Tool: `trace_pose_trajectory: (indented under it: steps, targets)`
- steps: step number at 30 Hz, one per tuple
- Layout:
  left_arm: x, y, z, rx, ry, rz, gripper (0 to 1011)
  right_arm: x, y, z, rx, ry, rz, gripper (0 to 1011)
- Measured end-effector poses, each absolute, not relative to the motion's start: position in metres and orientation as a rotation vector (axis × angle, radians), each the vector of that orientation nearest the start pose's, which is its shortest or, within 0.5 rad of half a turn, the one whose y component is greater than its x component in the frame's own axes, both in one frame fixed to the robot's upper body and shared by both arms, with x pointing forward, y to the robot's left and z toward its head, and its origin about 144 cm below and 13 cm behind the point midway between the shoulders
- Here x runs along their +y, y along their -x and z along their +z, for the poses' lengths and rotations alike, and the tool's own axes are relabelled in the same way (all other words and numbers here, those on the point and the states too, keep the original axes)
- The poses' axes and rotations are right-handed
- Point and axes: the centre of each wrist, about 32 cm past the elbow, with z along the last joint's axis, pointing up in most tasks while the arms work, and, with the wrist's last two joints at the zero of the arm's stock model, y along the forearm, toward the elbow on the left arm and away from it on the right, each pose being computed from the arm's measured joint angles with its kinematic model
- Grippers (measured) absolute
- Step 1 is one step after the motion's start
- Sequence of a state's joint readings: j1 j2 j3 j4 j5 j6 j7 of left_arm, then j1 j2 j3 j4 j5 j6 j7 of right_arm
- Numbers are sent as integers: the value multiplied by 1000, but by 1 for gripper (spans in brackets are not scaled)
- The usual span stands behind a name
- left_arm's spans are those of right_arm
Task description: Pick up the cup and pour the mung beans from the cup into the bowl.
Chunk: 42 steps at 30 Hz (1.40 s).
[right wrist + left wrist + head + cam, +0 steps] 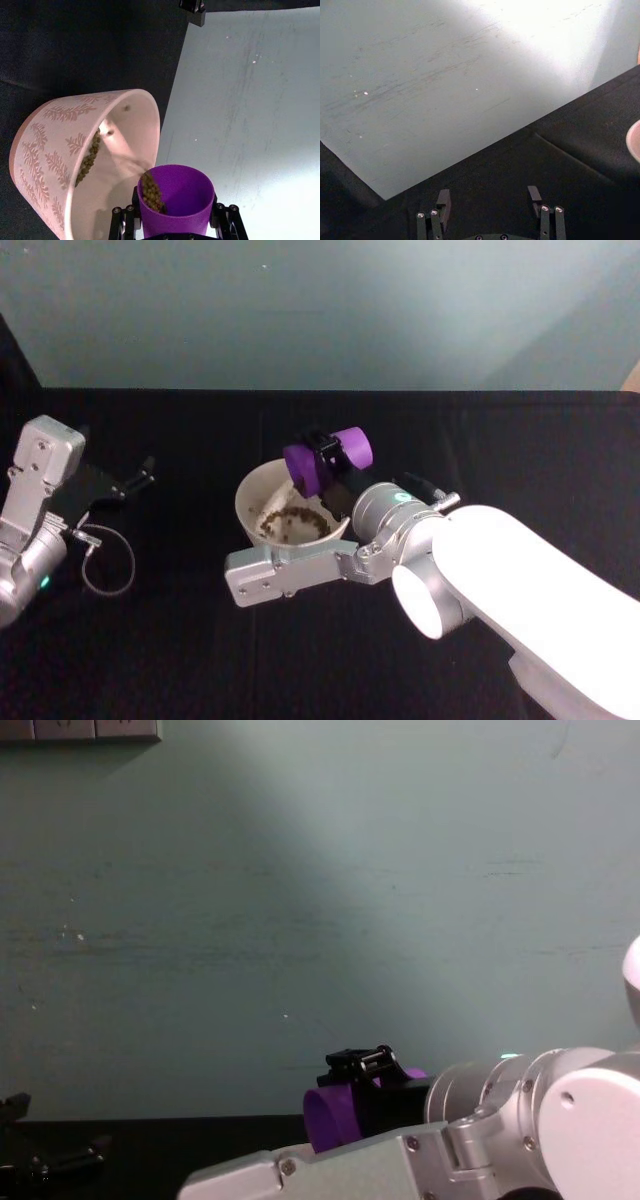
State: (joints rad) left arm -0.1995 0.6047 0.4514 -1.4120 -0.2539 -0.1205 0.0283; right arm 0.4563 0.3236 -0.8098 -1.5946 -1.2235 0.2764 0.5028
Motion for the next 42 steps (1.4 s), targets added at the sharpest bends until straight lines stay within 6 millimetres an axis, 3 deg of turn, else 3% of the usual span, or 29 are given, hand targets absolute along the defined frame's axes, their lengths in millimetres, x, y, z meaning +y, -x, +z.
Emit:
trace_pose_trajectory:
  steps: [42]
  targets:
    - [310, -489, 1140, -285, -304, 1248, 1000, -98, -483, 1217, -1416, 1166, -560, 734]
